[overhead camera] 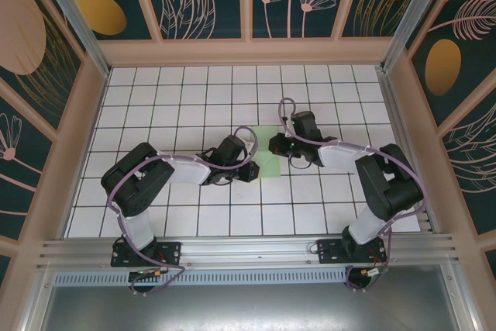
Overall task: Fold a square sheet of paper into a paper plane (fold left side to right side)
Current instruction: Fold the triangle a second time at the center of the table.
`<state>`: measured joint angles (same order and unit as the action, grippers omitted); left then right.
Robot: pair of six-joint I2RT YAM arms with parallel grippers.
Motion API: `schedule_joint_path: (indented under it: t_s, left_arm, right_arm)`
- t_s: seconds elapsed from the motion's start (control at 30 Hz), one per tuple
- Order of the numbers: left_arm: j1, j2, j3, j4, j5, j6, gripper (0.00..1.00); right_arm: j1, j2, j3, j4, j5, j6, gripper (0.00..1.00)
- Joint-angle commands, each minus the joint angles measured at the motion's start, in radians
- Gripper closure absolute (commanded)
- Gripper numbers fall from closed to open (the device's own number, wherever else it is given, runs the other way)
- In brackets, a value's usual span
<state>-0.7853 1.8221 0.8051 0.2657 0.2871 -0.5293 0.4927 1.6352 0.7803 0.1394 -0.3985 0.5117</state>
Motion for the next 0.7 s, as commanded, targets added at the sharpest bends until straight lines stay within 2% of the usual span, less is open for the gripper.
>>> schedule_joint_path:
  t_s: [0.0,0.2,0.43,0.67]
  left_arm:
    - [0.004,0.009,-0.009,-0.088,-0.005,-0.014,0.86]
    - [0.004,-0.020,0.011,-0.094,0.012,-0.012,0.85]
    - [0.004,-0.052,0.086,-0.110,0.057,-0.007,0.84]
    - [0.003,0.016,0.156,-0.126,0.118,0.016,0.85]
  right_arm:
    - [0.027,0.053,0.002,0.034,-0.027,0.030,1.00]
    - [0.027,0.143,0.043,-0.031,0.027,0.016,1.00]
    - [0.027,0.157,0.039,-0.078,0.053,0.008,1.00]
    - [0.029,0.158,0.040,-0.088,0.050,0.005,1.00]
